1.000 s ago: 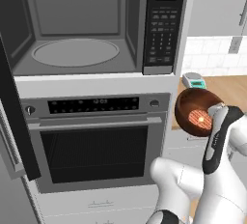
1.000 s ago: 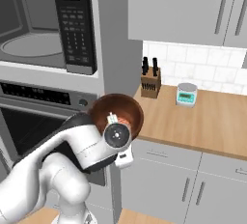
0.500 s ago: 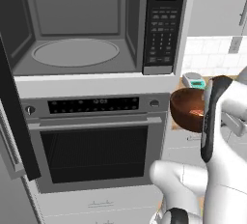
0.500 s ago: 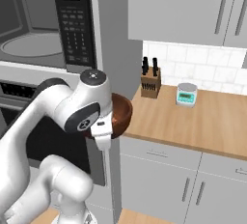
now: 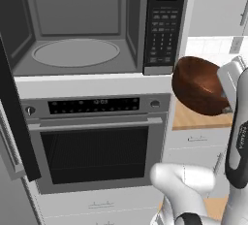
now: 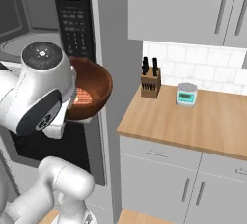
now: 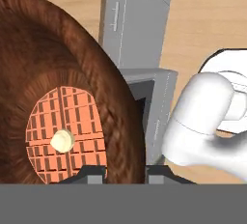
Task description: Open the microwave, place the bowl with waffle inside the microwave, then close the microwave door and turn it on.
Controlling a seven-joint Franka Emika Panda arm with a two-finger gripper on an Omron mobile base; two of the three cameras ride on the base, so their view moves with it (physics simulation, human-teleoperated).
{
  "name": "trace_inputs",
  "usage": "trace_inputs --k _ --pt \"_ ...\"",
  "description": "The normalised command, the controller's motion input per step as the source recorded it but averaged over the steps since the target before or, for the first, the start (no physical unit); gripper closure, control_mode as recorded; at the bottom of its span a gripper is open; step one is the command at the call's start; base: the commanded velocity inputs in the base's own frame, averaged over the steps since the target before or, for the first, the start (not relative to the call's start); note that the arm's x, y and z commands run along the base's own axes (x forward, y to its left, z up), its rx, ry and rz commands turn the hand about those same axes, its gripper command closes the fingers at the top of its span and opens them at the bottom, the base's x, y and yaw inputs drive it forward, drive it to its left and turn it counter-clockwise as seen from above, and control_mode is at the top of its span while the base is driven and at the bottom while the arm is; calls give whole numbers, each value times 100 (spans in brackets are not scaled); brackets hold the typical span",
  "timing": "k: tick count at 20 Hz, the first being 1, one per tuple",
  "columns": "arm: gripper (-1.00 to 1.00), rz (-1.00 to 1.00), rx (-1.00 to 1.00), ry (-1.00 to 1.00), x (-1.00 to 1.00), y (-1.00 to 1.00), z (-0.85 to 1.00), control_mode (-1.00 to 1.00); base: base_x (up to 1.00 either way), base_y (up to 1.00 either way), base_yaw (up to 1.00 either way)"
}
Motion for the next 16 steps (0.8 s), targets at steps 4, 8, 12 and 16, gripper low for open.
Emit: trace_inputs --k 4,8,12,16 --pt "100 -26 10 -33 -26 100 83 -100 0 0 0" --pt "100 -7 1 -5 3 100 80 -100 0 0 0" --pt "100 2 0 0 54 100 23 -100 0 0 0" --pt "100 12 0 0 63 99 0 -100 0 0 0"
